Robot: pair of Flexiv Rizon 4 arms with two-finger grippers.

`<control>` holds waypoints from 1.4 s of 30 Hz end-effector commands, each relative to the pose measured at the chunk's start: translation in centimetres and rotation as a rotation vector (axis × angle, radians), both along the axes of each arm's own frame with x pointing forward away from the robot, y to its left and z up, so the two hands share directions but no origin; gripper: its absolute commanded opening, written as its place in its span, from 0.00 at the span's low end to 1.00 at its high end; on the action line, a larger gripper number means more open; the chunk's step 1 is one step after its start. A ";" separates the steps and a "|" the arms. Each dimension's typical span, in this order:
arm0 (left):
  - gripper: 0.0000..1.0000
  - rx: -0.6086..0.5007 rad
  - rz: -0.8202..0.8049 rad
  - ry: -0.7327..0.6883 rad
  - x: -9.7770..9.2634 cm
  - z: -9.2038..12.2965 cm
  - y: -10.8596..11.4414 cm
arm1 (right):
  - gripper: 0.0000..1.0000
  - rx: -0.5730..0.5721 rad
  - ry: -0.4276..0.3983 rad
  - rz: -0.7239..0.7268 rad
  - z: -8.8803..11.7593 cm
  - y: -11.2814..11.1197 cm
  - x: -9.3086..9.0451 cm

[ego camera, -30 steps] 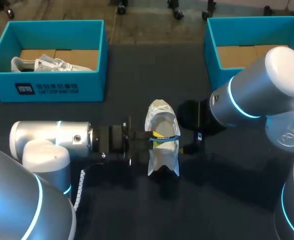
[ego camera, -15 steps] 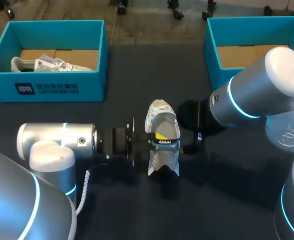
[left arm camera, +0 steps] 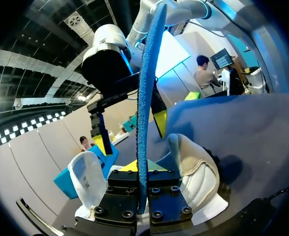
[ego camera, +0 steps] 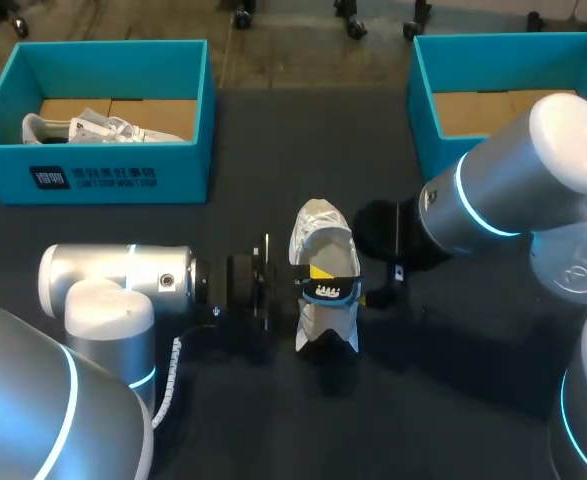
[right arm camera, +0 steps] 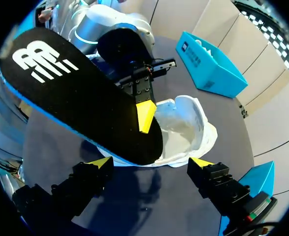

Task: Take the shoe out of the shoebox, open the shoe tongue, remove and reinsert the insole, then place the shoe into the shoebox

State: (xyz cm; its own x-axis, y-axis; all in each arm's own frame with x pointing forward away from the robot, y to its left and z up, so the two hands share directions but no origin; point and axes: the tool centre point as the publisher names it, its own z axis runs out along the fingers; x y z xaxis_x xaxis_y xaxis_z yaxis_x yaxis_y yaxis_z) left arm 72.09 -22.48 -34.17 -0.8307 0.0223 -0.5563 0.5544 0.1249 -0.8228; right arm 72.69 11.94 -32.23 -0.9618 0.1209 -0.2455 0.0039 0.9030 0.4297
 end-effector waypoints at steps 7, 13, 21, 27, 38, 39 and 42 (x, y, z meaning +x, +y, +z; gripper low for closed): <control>0.00 0.037 0.005 -0.013 1.1 -1.8 -0.3 | 1.00 0.001 0.000 0.000 -0.1 0.0 -0.1; 0.00 0.045 0.014 -0.010 1.2 -1.5 -0.2 | 1.00 0.001 0.000 0.000 -0.1 0.0 -0.1; 0.28 0.032 0.015 -0.010 1.1 0.1 -0.2 | 1.00 0.001 0.000 0.000 -0.1 0.0 -0.1; 0.34 0.024 0.018 -0.006 0.8 0.9 0.0 | 1.00 0.001 0.000 0.000 -0.1 0.0 -0.1; 0.34 0.089 0.053 0.021 -0.1 2.4 0.9 | 1.00 0.001 0.000 0.000 -0.1 0.0 -0.1; 0.35 0.095 0.059 0.022 -0.1 2.5 1.0 | 1.00 0.001 0.000 0.000 -0.1 0.0 -0.1; 0.35 0.125 0.063 0.021 -0.5 2.8 1.1 | 1.00 0.001 0.000 0.000 -0.1 0.0 -0.1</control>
